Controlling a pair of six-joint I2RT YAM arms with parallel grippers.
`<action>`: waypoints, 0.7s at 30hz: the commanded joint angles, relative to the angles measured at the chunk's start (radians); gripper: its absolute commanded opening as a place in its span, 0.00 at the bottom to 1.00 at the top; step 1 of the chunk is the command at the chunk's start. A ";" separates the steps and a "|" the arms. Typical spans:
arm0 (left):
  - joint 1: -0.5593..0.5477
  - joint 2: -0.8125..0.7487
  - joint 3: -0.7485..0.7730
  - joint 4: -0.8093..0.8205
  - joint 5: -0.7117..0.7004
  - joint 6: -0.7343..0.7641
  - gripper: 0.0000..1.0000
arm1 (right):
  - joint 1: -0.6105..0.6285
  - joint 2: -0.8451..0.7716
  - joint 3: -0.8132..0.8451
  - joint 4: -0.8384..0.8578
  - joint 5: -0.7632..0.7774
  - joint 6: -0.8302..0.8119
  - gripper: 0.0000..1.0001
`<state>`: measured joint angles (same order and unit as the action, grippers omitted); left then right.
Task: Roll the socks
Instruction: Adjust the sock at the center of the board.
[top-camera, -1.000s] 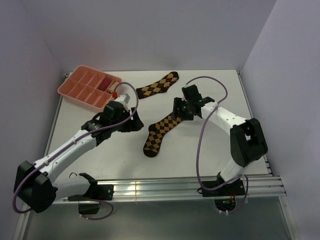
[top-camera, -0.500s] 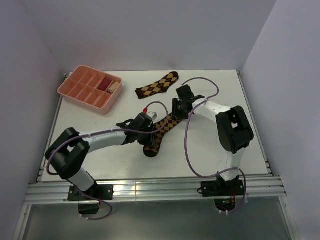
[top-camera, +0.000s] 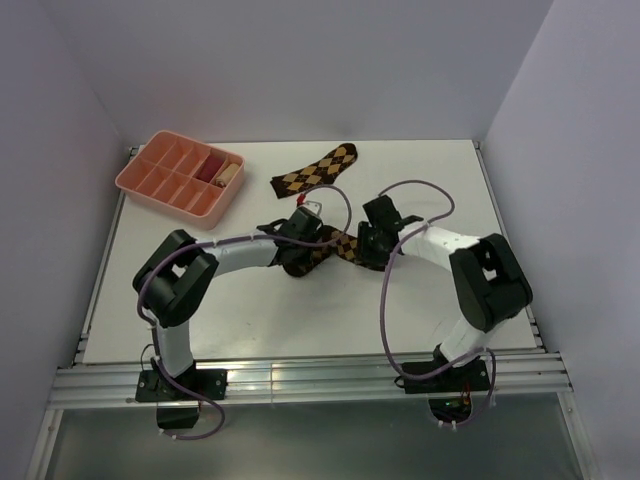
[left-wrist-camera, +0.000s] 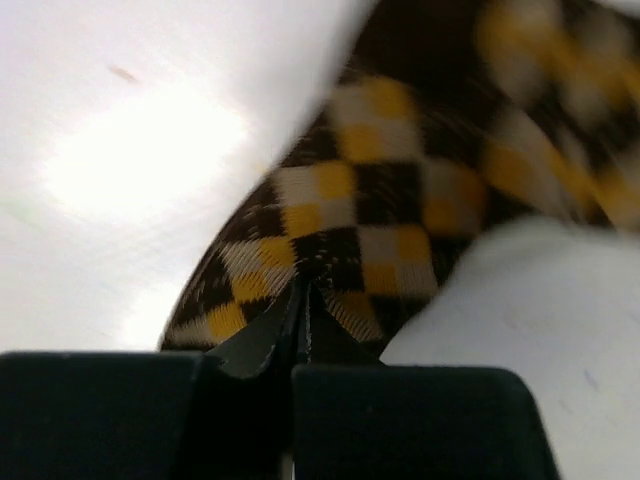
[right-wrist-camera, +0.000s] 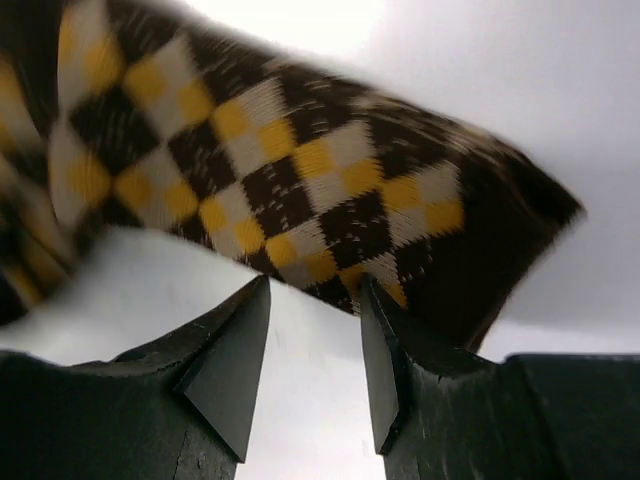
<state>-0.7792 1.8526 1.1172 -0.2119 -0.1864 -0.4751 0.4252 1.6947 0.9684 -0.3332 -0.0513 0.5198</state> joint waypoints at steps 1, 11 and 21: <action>0.063 0.066 0.058 -0.098 -0.240 0.137 0.06 | 0.056 -0.101 -0.086 -0.078 -0.047 0.046 0.49; 0.239 -0.119 0.079 -0.034 -0.111 0.104 0.70 | 0.182 -0.204 0.053 -0.141 -0.012 -0.053 0.49; 0.242 -0.711 -0.206 -0.087 -0.070 -0.140 0.74 | 0.190 0.061 0.374 -0.122 0.014 -0.245 0.46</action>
<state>-0.5415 1.2793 0.9600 -0.2577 -0.2531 -0.5282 0.6121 1.6882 1.2465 -0.4686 -0.0677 0.3489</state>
